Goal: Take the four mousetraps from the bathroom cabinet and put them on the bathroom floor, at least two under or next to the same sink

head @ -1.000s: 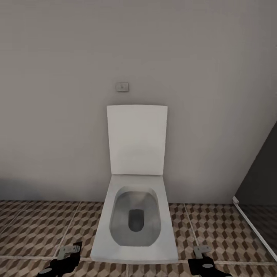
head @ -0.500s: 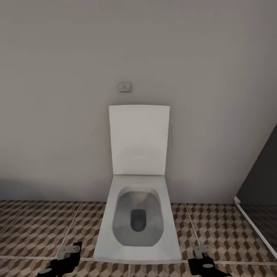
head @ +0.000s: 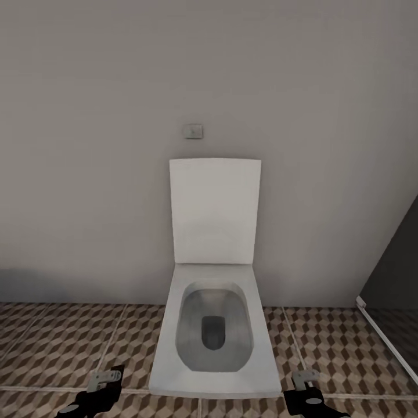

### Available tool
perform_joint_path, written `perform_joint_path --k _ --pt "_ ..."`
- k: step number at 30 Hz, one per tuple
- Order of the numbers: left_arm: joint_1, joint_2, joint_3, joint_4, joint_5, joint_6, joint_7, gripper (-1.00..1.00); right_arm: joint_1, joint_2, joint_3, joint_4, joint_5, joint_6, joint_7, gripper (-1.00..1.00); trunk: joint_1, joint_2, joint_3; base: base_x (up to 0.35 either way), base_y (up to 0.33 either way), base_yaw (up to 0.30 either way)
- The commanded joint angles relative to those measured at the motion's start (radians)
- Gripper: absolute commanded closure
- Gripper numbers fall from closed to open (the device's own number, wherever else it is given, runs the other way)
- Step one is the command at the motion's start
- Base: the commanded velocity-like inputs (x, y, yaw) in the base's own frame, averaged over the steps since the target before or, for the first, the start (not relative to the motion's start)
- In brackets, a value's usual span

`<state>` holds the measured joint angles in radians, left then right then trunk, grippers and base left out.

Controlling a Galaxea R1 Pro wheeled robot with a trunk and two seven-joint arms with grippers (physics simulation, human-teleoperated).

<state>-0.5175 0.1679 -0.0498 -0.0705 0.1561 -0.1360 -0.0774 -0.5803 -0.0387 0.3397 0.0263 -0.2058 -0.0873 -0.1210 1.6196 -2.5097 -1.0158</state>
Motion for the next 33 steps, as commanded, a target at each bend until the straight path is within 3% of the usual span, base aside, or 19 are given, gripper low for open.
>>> perform_joint_path --k 1,16,33 --pt "-0.001 0.000 -0.006 0.001 0.008 -0.003 -0.001 1.00 -0.001 0.000 0.008 0.003 -0.012 -0.006 0.001 1.00 0.000 0.000 -0.001 0.000 0.002 0.000" --pt "0.000 -0.002 -0.002 0.000 0.015 0.000 0.004 1.00 -0.001 0.000 0.008 0.003 -0.012 -0.006 0.003 1.00 0.000 0.000 -0.001 0.000 0.000 0.000" --pt "-0.001 -0.003 -0.001 -0.031 0.019 0.026 0.001 1.00 -0.001 0.005 0.007 -0.012 -0.010 0.001 0.003 1.00 0.007 -0.004 -0.067 0.000 0.000 0.000"
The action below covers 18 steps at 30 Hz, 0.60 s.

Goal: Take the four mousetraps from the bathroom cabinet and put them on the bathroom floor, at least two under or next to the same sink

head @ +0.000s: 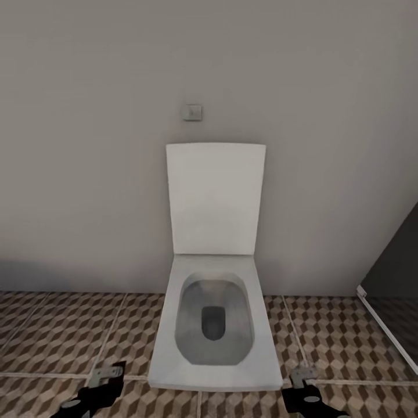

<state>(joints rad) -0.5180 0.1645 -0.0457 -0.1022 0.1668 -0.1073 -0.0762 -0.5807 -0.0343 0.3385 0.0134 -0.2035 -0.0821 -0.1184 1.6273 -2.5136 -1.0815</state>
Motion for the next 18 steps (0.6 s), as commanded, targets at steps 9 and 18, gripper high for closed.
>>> perform_joint_path --k 9,18 --pt "-0.002 -0.013 -0.003 -0.399 0.004 0.337 0.005 1.00 -0.002 -0.002 0.006 -0.305 -0.013 0.214 -0.077 1.00 0.004 -0.002 -0.036 0.000 0.000 0.000" --pt "-0.002 -0.029 -0.002 -0.596 -0.001 0.478 0.011 1.00 0.000 -0.003 -0.054 -0.520 -0.014 0.383 -0.198 1.00 0.008 -0.005 -0.071 0.000 0.000 0.000"
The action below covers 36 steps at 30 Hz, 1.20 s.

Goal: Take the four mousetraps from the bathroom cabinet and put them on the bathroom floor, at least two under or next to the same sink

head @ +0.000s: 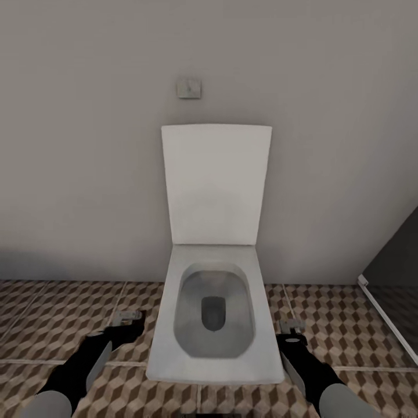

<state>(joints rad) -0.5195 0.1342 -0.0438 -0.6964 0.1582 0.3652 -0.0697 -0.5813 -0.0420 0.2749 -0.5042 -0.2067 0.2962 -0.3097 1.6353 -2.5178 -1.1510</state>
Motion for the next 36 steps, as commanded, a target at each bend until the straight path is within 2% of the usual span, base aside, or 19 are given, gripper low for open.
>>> perform_joint_path --k 1,4,12,14,21,26,36 --pt "-0.001 -0.002 -0.005 -0.005 0.007 0.007 0.005 1.00 -0.001 0.004 0.005 0.007 -0.011 0.004 -0.009 1.00 0.000 -0.001 -0.005 0.000 0.000 0.000" --pt "-0.001 -0.005 -0.006 -0.007 0.006 0.009 0.005 1.00 -0.007 0.004 0.000 0.035 -0.010 -0.005 -0.009 1.00 0.002 -0.001 -0.017 0.000 0.000 0.000" --pt "-0.003 -0.003 -0.008 0.013 0.006 0.007 0.004 1.00 -0.040 0.001 -0.002 0.154 -0.011 -0.102 0.005 1.00 0.005 -0.003 -0.047 0.000 0.000 0.000" --pt "-0.002 -0.002 -0.009 0.028 0.006 0.006 0.005 1.00 -0.044 -0.009 -0.002 0.175 -0.010 -0.132 0.024 1.00 0.006 -0.004 -0.055 0.000 0.000 0.000" --pt "-0.002 0.002 -0.009 0.073 0.008 -0.028 0.005 1.00 -0.045 -0.049 -0.002 0.188 -0.009 -0.154 0.105 1.00 0.009 -0.005 -0.082 0.000 0.000 0.000" --pt "-0.002 0.002 -0.008 0.089 0.007 -0.045 0.005 1.00 -0.045 -0.066 -0.002 0.190 -0.004 -0.157 0.127 1.00 0.012 -0.006 -0.102 0.000 0.000 0.000" --pt "-0.002 0.002 -0.008 0.087 0.006 -0.049 0.005 1.00 -0.045 -0.073 -0.002 0.189 0.004 -0.158 0.147 1.00 0.016 -0.009 -0.140 0.000 0.000 0.000"
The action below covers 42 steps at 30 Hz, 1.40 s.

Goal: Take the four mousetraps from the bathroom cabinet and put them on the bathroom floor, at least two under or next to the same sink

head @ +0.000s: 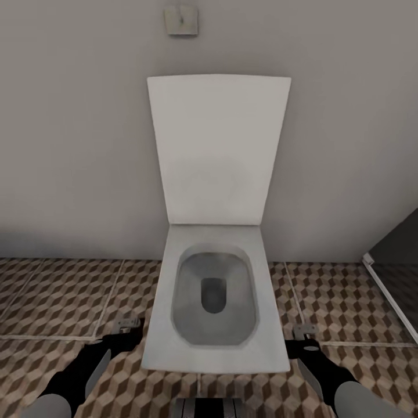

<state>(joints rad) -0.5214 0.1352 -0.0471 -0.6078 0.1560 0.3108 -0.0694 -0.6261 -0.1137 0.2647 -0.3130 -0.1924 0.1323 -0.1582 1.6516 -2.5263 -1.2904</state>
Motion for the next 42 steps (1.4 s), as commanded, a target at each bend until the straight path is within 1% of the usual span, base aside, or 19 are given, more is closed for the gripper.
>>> perform_joint_path --k 1,21,34,42 --pt "0.000 0.001 -0.005 -0.002 0.008 0.005 0.004 1.00 0.000 -0.001 0.008 -0.003 -0.010 0.006 -0.003 1.00 0.000 -0.001 -0.005 0.000 0.000 0.000" --pt "0.000 0.003 -0.005 -0.021 0.008 0.001 0.003 1.00 0.000 0.000 0.008 -0.023 -0.010 0.007 0.016 1.00 0.009 -0.005 -0.082 0.000 0.000 0.000" --pt "0.000 0.003 -0.005 -0.031 0.008 0.000 0.003 1.00 -0.001 0.000 0.008 -0.035 -0.011 0.008 0.009 1.00 0.015 -0.008 -0.132 0.000 0.000 0.000" --pt "0.000 0.002 0.002 -0.079 0.010 0.000 0.002 1.00 -0.001 0.000 0.007 -0.048 -0.016 0.017 0.010 1.00 0.015 -0.008 -0.132 0.000 0.000 0.000"
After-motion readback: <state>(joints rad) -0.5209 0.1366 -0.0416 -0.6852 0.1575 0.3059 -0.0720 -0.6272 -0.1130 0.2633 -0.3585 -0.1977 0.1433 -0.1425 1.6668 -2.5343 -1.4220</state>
